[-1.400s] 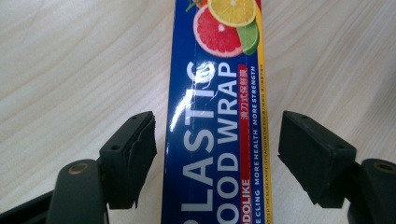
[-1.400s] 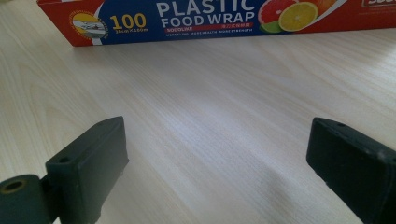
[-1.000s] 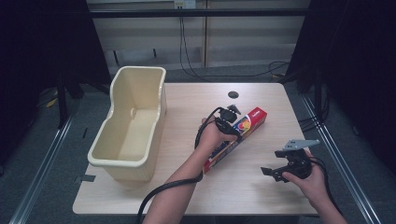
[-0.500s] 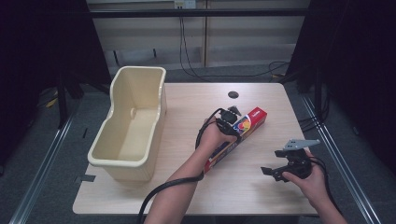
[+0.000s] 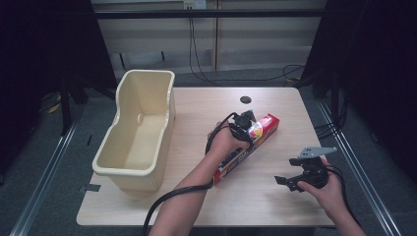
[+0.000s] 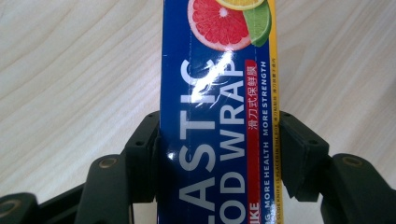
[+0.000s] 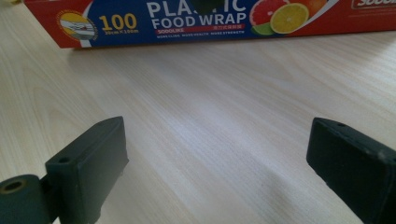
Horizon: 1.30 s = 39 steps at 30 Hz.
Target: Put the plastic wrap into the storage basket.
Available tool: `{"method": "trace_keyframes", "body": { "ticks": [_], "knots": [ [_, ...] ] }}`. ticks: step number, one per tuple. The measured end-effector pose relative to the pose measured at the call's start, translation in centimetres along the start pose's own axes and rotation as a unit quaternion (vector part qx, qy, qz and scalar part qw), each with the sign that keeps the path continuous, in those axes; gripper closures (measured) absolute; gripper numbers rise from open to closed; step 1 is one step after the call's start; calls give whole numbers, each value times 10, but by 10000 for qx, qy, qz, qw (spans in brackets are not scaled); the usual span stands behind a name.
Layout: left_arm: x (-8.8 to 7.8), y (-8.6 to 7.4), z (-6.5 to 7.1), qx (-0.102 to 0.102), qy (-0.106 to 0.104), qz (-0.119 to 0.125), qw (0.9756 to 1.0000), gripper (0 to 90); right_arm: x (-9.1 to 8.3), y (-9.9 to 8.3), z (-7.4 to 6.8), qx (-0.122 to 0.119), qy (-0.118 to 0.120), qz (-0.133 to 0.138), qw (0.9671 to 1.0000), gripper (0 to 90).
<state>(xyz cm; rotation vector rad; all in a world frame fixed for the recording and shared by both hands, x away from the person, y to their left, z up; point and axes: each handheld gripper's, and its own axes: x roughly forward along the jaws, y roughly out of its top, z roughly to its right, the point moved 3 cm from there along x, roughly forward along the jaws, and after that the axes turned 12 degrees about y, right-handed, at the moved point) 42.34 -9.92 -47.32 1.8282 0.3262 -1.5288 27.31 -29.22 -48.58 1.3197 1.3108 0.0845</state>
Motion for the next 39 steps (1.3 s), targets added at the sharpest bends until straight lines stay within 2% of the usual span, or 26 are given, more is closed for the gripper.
{"method": "trace_keyframes", "body": {
  "ticks": [3, 6, 7, 10, 11, 14, 18, 22, 23, 28, 29, 30, 32, 39],
  "knots": [
    [-8, 0, -2, -114, -63, -60, 9999, 411, 0, 0, 1, -2, 11, -12, 10000, 50],
    [-19, 0, -5, -141, -134, -240, 9995, 411, 0, 0, 1, 15, 14, 0, 10000, 50],
    [-26, 0, -6, -170, -110, -248, 9995, 412, 0, 0, 1, -2, 14, 6, 10000, 49],
    [-33, 0, -8, -145, -157, -282, 9994, 412, 0, 0, 1, 14, 23, 6, 10000, 48],
    [-36, 0, -9, -245, -170, -275, 9992, 412, 0, 0, 1, -17, 21, 11, 10000, 47],
    [-47, 0, -12, -187, -109, -298, 9993, 412, 0, 0, 1, -18, 26, 7, 10000, 46],
    [-59, -2, -18, -282, -87, -345, 9990, 412, 0, 1, 0, -3, 33, 16, 10000, 43],
    [-69, -5, -23, -231, -107, -426, 9988, 412, 0, 1, 0, -14, 52, 10, 10000, 39],
    [-72, -6, -24, -289, -96, -443, 9986, 412, 1, 1, 0, -16, 37, 17, 10000, 38],
    [-86, -9, -30, -375, -162, -425, 9983, 412, 2, 0, 0, -7, 79, -22, 10000, 27],
    [-88, -9, -31, -343, -172, -434, 9983, 412, 3, 0, 0, -8, 64, -18, 10000, 27],
    [-91, -10, -32, -437, -194, -411, 9980, 412, 3, 0, 0, 4, 78, -23, 10000, 27],
    [-96, -11, -34, -446, -229, -383, 9980, 412, 3, 0, 0, 0, 104, -50, 9999, 27],
    [-116, -14, -44, -545, -121, -358, 9978, 412, 3, 0, 0, 3, 99, -62, 9999, 27]
  ]
}}
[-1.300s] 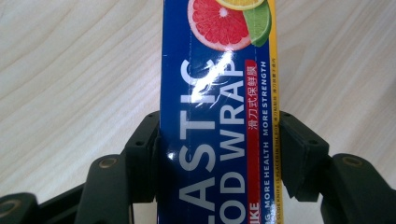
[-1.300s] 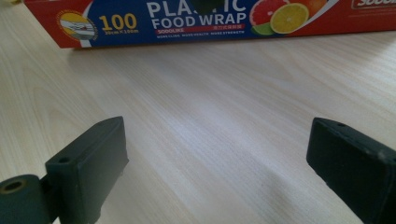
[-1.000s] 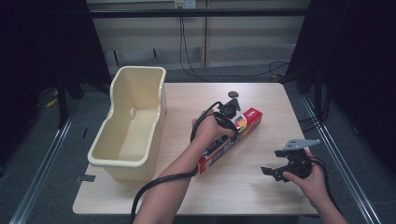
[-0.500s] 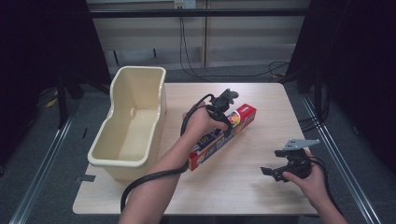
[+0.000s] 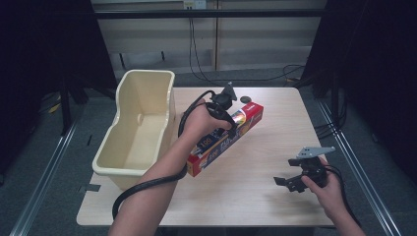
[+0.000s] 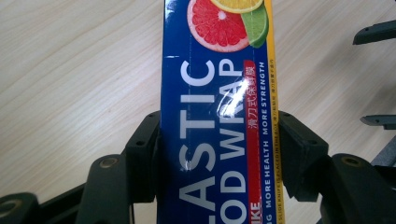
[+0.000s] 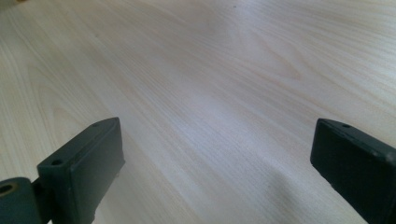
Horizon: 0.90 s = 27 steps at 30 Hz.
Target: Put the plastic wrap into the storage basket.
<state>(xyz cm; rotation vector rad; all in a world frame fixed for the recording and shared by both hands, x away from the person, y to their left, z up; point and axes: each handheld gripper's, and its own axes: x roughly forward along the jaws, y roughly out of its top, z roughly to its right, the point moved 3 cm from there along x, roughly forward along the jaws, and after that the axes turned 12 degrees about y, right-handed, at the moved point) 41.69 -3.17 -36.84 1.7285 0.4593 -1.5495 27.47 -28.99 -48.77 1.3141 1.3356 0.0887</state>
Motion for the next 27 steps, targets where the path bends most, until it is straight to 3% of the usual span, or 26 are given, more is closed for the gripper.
{"method": "trace_keyframes", "body": {
  "ticks": [27],
  "knots": [
    [-62, -14, -31, -473, 154, 24, 9988, 412, 1, 1, -2, -49, 25, 25, 10000, 27]
  ]
}}
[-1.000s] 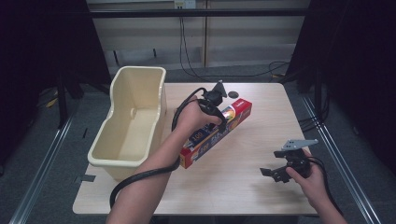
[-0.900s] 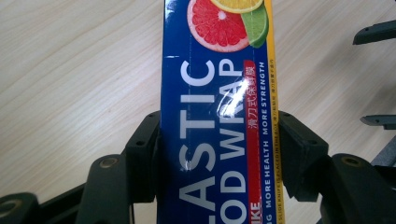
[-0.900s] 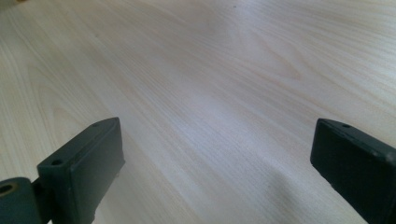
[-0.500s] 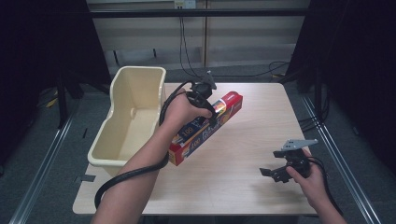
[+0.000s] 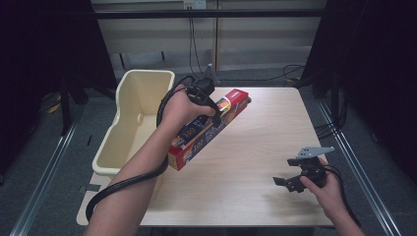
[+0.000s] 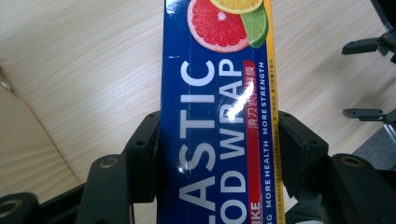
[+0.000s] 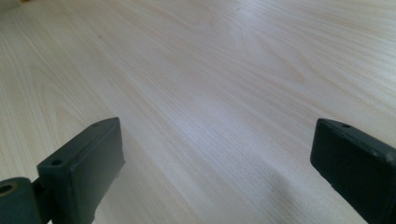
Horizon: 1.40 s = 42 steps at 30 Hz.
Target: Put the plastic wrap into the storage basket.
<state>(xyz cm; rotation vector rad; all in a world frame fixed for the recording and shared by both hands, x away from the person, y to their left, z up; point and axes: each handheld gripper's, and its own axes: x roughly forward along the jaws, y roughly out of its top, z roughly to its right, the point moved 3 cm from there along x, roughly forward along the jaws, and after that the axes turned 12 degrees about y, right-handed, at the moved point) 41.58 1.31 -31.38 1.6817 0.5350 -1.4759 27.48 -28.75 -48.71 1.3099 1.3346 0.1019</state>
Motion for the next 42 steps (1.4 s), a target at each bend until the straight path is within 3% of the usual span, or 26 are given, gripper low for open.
{"method": "trace_keyframes", "body": {
  "ticks": [11, 16, 36, 42],
  "knots": [
    [-19, -7, -12, -204, 103, -4, 9997, 412, 2, 2, 0, 2, 34, -59, 10000, 27],
    [-27, -11, -20, -326, 53, 14, 9995, 412, 4, 3, 0, -22, 54, -75, 10000, 27],
    [-60, -22, -46, -831, 234, 115, 9962, 412, 6, 4, -1, -69, 83, -82, 9999, 27],
    [-67, -25, -54, -851, 315, 132, 9958, 412, 6, 4, 0, -79, 75, -91, 9999, 27]
  ]
}}
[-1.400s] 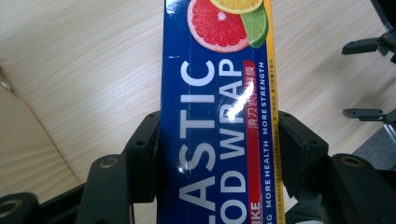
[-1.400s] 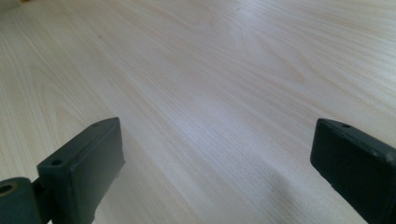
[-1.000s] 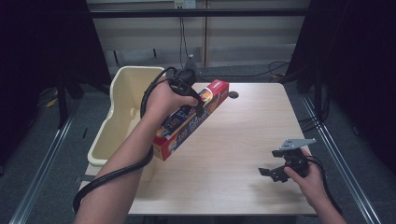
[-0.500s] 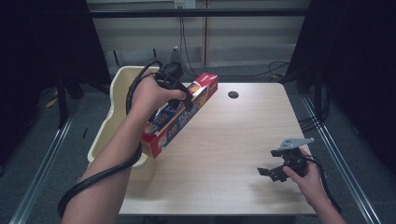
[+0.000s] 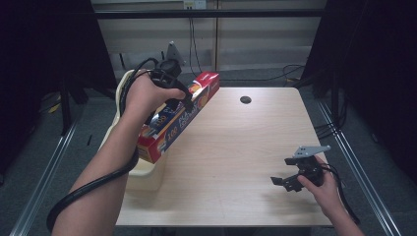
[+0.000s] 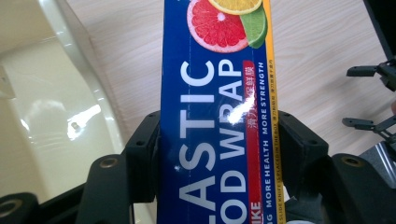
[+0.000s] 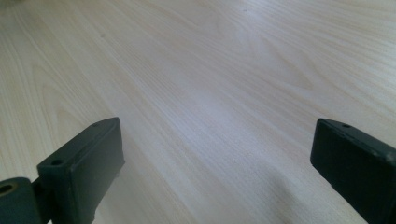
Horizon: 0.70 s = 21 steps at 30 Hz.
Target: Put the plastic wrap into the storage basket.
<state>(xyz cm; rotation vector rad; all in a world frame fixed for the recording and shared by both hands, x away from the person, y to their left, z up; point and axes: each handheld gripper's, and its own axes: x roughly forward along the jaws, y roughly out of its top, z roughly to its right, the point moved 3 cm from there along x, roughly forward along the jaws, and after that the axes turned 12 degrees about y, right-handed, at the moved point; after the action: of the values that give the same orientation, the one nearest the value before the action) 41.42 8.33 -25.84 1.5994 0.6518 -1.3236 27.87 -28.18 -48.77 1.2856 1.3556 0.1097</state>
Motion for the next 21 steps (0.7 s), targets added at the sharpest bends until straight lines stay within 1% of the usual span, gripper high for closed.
{"method": "trace_keyframes", "body": {
  "ticks": [1, 2, 3, 4, 5, 6, 7, 8, 9, 10, 11, 12, 13, 14, 15, 16, 18, 19, 20, 21],
  "knots": [
    [-1, 0, -1, -35, 7, 2, 10000, 412, 0, 0, 0, -4, -3, -3, 10000, 27],
    [-3, -1, -1, -141, -23, -18, 9999, 412, 0, 0, 0, -8, -16, -1, 10000, 27],
    [-4, -1, -4, -74, 21, -29, 10000, 412, 0, 0, 0, 0, -21, -4, 10000, 27],
    [-4, -1, -4, -163, -16, 3, 9999, 412, 0, 0, 0, 21, -8, -15, 10000, 27],
    [-5, -1, -7, -115, 35, 17, 9999, 412, 1, 0, 0, 23, 8, -12, 10000, 27],
    [-7, -1, -10, 30, 46, 14, 10000, 412, 1, 0, 0, 28, 8, -9, 10000, 27],
    [-9, -2, -11, -14, 55, 38, 10000, 412, 1, 0, -1, 36, 4, -19, 10000, 27],
    [-10, -3, -11, -184, 63, 13, 9998, 412, 1, 0, 0, 14, 15, -19, 10000, 27],
    [-11, -3, -11, -271, 63, 33, 9996, 412, 1, 0, 0, 11, 11, -18, 10000, 27],
    [-13, -3, -14, -258, 76, 48, 9996, 412, 1, 0, 0, 3, 8, -22, 10000, 27],
    [-14, -3, -18, -77, 76, 42, 9999, 412, 1, 0, 0, 5, 6, -23, 10000, 27],
    [-16, -4, -17, -264, 79, 55, 9996, 412, 1, 0, 0, 23, 3, -13, 10000, 27],
    [-18, -4, -18, -347, 69, 57, 9994, 412, 1, 0, 0, 12, 22, 4, 10000, 27],
    [-20, -4, -20, -306, 94, 67, 9995, 412, 0, 0, 0, -1, 10, 0, 10000, 27],
    [-21, -4, -23, -174, 87, 57, 9998, 412, 0, 0, 0, -8, 6, 2, 10000, 27],
    [-22, -4, -23, -294, 103, 93, 9995, 412, 0, 0, 0, -11, 10, 1, 10000, 27],
    [-24, -5, -27, -305, 121, 84, 9994, 412, 0, 0, 1, -5, 8, -1, 10000, 27],
    [-25, -5, -28, -313, 171, 86, 9993, 412, 0, 0, 1, -7, 16, 7, 10000, 27],
    [-26, -6, -29, -378, 146, 108, 9991, 412, 0, 0, 0, -2, 16, 12, 10000, 27],
    [-27, -6, -32, -355, 162, 74, 9992, 412, 0, 0, 0, -6, 14, 13, 10000, 27]
  ]
}}
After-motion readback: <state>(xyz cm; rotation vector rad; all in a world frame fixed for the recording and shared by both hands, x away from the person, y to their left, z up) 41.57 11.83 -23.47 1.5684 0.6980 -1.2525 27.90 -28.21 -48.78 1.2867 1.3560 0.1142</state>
